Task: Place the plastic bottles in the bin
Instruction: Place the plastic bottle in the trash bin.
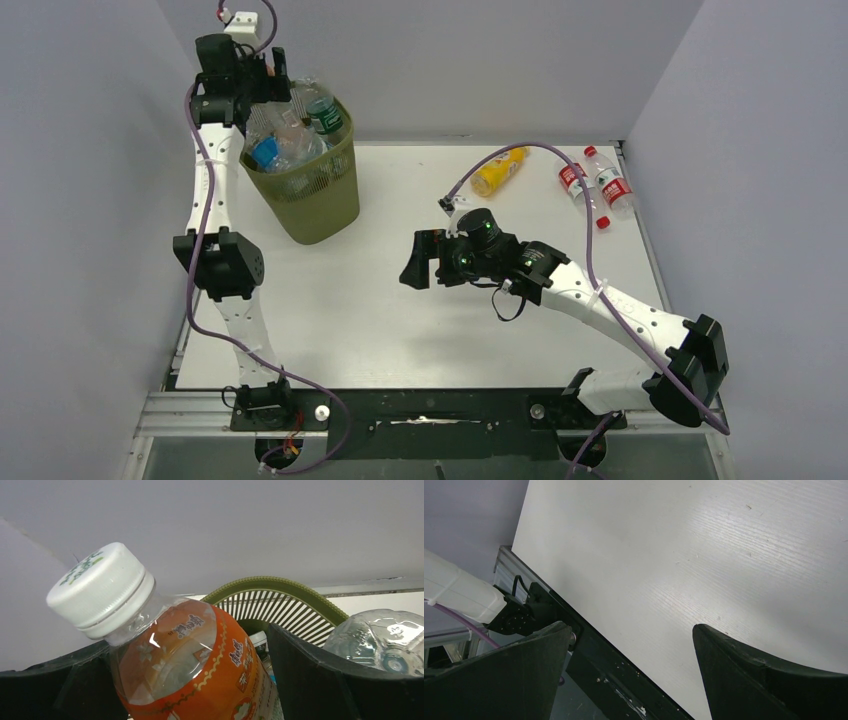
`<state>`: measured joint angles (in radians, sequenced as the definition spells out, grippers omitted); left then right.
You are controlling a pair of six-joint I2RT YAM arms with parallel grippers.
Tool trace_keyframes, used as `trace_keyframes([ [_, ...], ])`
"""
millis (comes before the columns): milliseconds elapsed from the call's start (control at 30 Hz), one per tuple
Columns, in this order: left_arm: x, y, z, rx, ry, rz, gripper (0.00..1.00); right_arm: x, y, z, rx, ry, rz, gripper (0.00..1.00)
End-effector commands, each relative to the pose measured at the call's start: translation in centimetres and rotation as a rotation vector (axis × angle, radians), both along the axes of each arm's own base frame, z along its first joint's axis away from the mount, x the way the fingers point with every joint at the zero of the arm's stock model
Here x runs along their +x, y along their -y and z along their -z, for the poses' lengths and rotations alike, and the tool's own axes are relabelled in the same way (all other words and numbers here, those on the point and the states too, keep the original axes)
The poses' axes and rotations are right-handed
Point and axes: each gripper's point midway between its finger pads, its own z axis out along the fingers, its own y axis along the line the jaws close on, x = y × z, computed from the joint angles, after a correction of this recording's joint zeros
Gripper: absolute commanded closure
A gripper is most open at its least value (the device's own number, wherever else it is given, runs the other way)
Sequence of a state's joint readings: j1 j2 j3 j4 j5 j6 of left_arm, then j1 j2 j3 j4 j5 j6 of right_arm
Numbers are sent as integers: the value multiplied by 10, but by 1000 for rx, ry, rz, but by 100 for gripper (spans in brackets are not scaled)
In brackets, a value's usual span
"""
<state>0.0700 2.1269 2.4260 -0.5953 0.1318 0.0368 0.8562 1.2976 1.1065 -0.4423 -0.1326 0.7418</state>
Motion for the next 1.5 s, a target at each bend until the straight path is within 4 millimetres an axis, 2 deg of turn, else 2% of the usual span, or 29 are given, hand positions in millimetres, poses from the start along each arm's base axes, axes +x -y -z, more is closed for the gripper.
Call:
trace_keyframes([
  [0,-4,-25,9,35,-43,-107,15,3,-5,-26,71,56,-8,2],
  [100,-6,-32,7,32,-39,-144,15,3,-5,-28,73,60,-8,2],
  [200,-5,-30,-1,6,8,-144,15,3,-5,-30,72,63,-7,2],
  [400,-4,-6,-25,-67,101,-20,15,2,-5,-32,68,65,-8,2],
  [500,-8,-8,-37,-83,93,-19,14,1,-5,-32,67,65,-8,2],
  [733,-15,-22,-49,-99,102,-44,14,1,-6,-31,65,64,-13,2],
  [967,-19,-16,-53,-122,91,-6,13,1,-5,-30,64,64,-10,2],
  [1233,-24,-16,-67,-187,149,5,13,0,-4,-29,62,65,-8,2],
  [1367,-33,-6,-80,-238,162,36,13,4,0,-32,56,75,5,2],
  [1467,-48,3,-101,-305,188,59,13,8,4,-35,46,83,14,2],
])
